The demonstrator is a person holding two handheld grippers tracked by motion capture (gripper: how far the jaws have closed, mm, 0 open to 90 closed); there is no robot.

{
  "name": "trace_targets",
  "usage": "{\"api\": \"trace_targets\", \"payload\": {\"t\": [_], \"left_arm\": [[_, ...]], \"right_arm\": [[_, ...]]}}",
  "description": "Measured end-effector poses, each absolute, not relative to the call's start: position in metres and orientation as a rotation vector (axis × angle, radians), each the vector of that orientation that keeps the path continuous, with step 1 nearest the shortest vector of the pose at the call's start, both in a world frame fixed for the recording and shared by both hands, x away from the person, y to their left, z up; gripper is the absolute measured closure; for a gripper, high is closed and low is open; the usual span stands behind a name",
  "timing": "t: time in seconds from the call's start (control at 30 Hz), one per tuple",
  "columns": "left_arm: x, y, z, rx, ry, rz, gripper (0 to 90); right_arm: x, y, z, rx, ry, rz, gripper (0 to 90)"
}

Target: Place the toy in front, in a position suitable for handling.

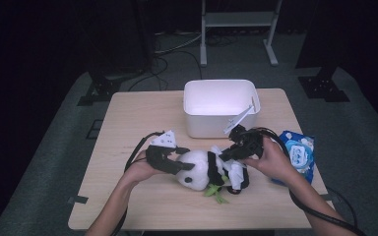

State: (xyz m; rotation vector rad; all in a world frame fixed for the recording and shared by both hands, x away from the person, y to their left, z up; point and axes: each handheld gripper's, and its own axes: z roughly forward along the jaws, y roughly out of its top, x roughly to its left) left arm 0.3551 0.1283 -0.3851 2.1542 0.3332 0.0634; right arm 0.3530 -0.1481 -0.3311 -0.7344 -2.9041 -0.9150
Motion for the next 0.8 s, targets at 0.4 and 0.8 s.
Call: {"api": "trace_targets", "payload": {"t": [0.4,0.8], "left_arm": [[0.363,0.132,-0.382,2.143,0.423,-0.062,25.7],[0.344,0.130,-0.394,2.212,0.313,-0.039,37.3]], "right_arm": [[0.347,-0.147,-0.337,-0.678,-2.831,-0.879,85.0],[0.348,-0.131,-0.318,-0.641,-2.897,-0.981,84.9]]}}
